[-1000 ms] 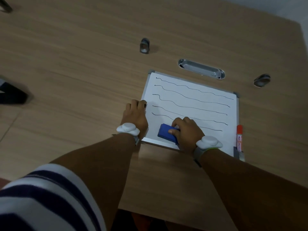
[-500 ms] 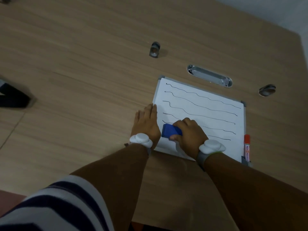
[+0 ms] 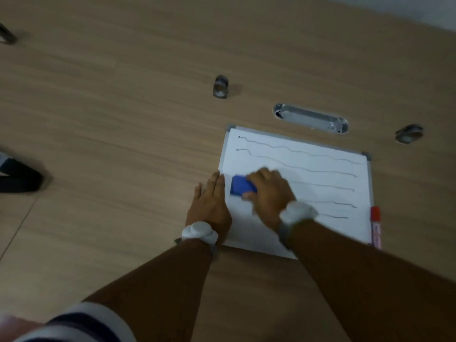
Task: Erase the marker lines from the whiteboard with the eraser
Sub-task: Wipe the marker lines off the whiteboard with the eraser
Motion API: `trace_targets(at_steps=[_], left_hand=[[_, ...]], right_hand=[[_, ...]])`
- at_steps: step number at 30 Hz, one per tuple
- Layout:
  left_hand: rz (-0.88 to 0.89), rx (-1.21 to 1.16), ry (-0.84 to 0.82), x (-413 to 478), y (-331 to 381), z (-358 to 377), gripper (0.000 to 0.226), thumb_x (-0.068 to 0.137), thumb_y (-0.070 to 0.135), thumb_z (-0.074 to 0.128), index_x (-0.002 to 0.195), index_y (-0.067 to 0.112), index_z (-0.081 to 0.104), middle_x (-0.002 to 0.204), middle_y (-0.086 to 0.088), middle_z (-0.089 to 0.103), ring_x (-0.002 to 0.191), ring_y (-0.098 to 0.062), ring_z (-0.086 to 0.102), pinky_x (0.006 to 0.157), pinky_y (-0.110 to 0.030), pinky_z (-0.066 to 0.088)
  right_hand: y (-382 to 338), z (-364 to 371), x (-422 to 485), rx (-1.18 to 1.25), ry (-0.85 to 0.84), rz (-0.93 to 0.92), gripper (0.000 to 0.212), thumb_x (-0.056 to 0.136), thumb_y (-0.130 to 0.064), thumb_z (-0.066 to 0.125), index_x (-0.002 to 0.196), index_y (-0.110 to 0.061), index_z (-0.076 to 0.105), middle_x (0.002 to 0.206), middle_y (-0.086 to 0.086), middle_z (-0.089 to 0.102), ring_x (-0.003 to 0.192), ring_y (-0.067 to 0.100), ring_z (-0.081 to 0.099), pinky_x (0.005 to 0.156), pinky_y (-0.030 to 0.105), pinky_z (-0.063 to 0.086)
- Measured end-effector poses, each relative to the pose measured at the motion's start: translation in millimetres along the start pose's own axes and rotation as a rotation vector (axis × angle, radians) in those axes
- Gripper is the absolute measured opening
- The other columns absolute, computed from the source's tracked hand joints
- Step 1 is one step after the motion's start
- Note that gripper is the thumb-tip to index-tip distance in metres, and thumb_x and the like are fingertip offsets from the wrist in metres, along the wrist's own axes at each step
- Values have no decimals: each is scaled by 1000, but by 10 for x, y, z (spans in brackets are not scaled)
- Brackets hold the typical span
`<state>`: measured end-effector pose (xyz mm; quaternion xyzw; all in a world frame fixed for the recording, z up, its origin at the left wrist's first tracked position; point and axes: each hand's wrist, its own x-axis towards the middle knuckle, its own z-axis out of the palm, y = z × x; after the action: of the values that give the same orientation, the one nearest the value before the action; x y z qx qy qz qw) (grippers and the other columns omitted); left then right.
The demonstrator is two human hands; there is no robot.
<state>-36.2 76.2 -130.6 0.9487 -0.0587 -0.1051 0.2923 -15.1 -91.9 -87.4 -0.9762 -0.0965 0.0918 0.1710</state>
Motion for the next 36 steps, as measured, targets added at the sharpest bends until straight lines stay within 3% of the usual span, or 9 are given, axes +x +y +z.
trace_targets(at_steps=[3, 6, 14, 20, 24, 30, 36], left_hand=[[-1, 0, -17, 12, -1, -8, 64, 86, 11, 30, 148, 13, 14, 160, -5, 14, 146, -20, 12, 119, -35, -3], [-6, -7, 0, 30, 18, -29, 60, 90, 11, 30, 148, 14, 16, 160, -4, 13, 146, -20, 11, 119, -34, -3], [-5, -18, 47, -8, 51, -33, 57, 89, 13, 31, 146, 14, 25, 158, -4, 22, 144, -19, 18, 120, -36, 3], [5, -4, 33, -13, 34, -32, 60, 89, 11, 30, 148, 14, 19, 159, -4, 16, 145, -18, 13, 120, -35, 0], [17, 25, -5, 5, 34, -21, 61, 91, 15, 29, 149, 14, 13, 160, -5, 11, 146, -17, 9, 119, -35, -3], [-6, 21, 21, 0, 35, -12, 60, 89, 17, 25, 149, 15, 18, 160, -1, 14, 145, -15, 12, 119, -32, -4], [-5, 5, 14, -34, 4, -27, 61, 90, 15, 26, 149, 16, 15, 160, -2, 12, 145, -14, 9, 119, -32, -4]], right_hand=[[32, 55, -314, -19, -28, -88, 39, 83, -36, 66, 113, -15, 57, 106, 9, 59, 91, 33, 52, 76, 43, 46], [156, -12, -79, -81, -49, -147, 37, 84, -36, 65, 113, -15, 56, 106, 8, 59, 91, 32, 53, 76, 42, 45], [232, -170, 1010, -116, 70, 25, 23, 90, -21, 58, 111, -13, 53, 111, 11, 54, 97, 33, 46, 73, 38, 39], [104, 16, 344, -72, 83, -113, 41, 87, -27, 64, 123, -14, 51, 112, 9, 59, 96, 32, 51, 81, 43, 47], [217, -51, 259, -114, 29, -187, 41, 87, -25, 65, 123, -12, 52, 112, 10, 60, 96, 33, 54, 82, 44, 49], [253, -234, 1109, -137, 84, -50, 25, 91, -19, 58, 113, -10, 52, 112, 15, 54, 97, 37, 47, 77, 42, 44], [160, -112, 710, -105, 37, -53, 32, 91, -27, 57, 119, -12, 50, 114, 12, 54, 97, 35, 48, 78, 43, 45]])
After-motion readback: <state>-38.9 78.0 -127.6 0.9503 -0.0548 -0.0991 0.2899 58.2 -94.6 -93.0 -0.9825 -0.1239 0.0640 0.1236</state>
